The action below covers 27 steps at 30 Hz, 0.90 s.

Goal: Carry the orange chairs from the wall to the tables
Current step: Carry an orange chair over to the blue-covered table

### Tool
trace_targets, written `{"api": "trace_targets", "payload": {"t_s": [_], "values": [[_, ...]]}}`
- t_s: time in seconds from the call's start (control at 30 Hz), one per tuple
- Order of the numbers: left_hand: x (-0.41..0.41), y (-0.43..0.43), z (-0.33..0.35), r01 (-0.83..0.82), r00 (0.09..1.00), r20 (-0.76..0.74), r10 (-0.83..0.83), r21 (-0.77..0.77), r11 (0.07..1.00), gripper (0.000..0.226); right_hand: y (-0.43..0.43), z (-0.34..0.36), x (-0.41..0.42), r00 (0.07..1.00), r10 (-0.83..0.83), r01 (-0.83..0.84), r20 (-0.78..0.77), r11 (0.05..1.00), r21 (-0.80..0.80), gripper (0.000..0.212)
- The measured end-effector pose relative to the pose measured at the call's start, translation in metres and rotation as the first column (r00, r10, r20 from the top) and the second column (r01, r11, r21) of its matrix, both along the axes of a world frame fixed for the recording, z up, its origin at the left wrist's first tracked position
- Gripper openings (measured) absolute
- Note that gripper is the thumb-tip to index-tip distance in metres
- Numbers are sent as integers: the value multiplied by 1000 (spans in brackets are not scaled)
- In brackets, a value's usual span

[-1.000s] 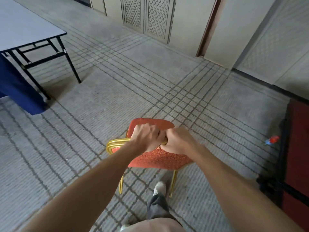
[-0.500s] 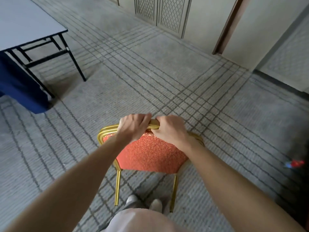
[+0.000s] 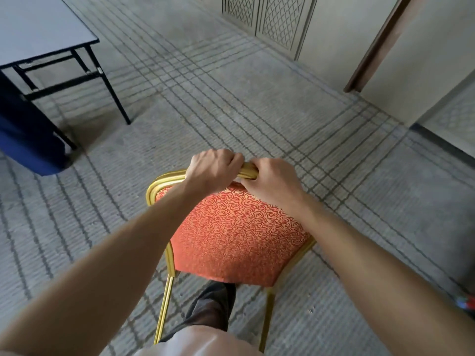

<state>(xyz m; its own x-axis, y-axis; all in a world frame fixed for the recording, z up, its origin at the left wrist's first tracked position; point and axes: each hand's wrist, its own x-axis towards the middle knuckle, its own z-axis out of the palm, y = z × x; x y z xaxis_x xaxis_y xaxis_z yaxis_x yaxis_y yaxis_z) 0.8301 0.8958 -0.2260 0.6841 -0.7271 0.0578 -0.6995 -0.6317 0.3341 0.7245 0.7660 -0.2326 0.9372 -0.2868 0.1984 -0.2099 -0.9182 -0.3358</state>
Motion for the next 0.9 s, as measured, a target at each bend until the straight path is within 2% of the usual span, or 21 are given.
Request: {"api": "trace_targets", "payload": {"t_s": [0.13,0.2,0.27,0.37,0.5,0.63,0.8,0.9], "values": [[54,-50,-6,67,987,147,-66,-4,998,36,-48,5,61,991,-3,25,-134,986,163,40],[80,-71,-5,68,987,147,-67,-4,998,33,-69,8,90,984,-1,33,-176,983,182,44],[95,-86,-4,9,997,80,-7,-17,1000,39,-80,7,106,984,-4,31,-178,988,150,44],[120,-105,1,-33,998,61,35,-24,999,42,-101,10,136,985,7,14,-173,993,119,42],[167,-126,21,-34,993,106,43,-85,996,40,-131,29,187,993,82,-78,-80,996,53,42],[205,-151,23,-46,979,186,79,-177,983,42,-161,36,228,988,147,-144,38,987,-71,33],[241,-192,-5,-37,952,294,80,-149,988,42,-211,7,271,966,237,-219,107,963,-158,28],[265,-229,-24,-68,942,327,80,-46,997,49,-251,-16,301,954,299,-290,28,942,-168,28]]}}
